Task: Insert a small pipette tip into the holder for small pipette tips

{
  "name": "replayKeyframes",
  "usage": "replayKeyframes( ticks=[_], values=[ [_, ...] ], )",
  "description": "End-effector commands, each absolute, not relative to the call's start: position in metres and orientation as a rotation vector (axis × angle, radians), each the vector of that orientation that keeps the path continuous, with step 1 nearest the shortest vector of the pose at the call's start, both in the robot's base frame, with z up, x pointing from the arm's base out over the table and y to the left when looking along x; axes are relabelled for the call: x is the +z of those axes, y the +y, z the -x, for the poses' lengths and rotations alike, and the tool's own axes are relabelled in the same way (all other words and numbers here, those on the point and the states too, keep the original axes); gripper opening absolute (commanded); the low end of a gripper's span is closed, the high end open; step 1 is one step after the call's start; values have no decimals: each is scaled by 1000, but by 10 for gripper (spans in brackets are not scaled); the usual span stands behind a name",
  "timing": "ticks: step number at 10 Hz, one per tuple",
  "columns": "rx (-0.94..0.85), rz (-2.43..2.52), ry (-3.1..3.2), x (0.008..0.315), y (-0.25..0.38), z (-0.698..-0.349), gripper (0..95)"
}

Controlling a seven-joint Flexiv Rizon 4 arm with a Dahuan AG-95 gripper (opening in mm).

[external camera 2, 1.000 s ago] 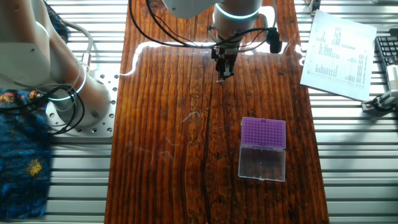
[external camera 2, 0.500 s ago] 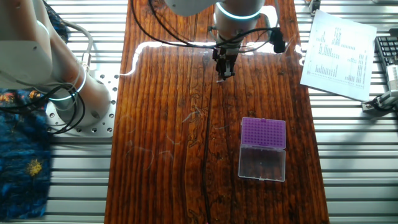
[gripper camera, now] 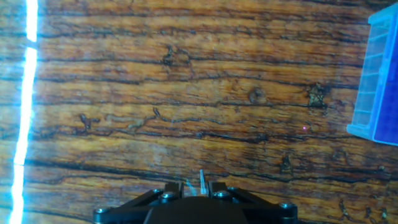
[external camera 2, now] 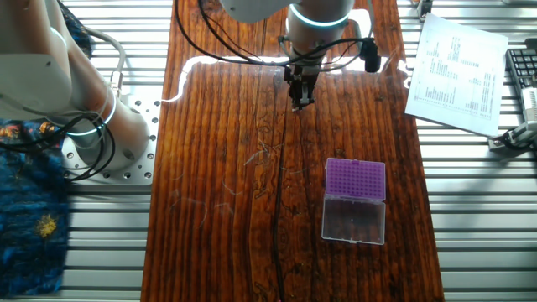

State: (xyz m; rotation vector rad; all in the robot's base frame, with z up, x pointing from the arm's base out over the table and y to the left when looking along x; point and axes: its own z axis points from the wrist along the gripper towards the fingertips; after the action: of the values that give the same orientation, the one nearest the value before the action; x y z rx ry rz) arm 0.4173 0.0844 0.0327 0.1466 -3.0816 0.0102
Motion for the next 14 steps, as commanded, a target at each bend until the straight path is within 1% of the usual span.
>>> replayKeyframes(
  ticks=[1,2,3,14],
  values=[
    [10,-152,-3079,30,82,-418,0],
    [11,-151,-3080,28,80,-418,0],
    [0,-153,-3085,28,80,-419,190],
    [12,-157,-3089,16,80,-415,190]
  ],
)
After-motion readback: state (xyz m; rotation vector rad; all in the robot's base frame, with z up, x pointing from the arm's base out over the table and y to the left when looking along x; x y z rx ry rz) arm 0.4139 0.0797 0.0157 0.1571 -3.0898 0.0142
